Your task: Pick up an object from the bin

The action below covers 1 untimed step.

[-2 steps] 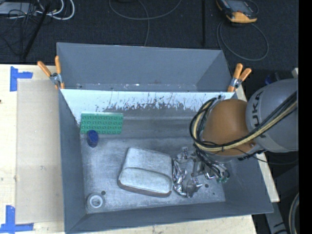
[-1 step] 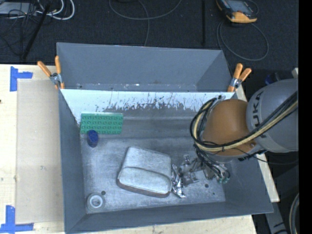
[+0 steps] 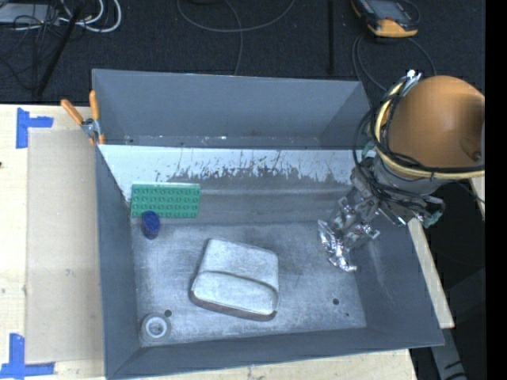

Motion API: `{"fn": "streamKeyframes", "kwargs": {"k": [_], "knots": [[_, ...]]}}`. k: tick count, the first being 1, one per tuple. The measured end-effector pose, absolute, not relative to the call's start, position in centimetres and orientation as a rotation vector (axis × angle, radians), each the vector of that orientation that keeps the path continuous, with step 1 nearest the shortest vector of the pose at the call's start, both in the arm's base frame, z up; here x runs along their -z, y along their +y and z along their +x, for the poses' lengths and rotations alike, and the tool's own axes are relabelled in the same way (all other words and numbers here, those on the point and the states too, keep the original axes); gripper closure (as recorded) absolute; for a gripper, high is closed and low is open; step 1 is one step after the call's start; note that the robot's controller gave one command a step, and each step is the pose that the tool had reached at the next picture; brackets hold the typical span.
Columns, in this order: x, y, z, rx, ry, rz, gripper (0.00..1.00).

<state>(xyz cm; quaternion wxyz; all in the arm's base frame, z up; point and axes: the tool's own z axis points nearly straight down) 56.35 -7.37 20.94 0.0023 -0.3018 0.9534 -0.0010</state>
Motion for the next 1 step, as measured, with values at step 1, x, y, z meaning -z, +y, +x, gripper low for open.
{"fn": "streamKeyframes", "kwargs": {"k": [1], "knots": [[-20.71, -7.34, 56.22, -0.003, 2.996, -0.942, 0.00]]}}
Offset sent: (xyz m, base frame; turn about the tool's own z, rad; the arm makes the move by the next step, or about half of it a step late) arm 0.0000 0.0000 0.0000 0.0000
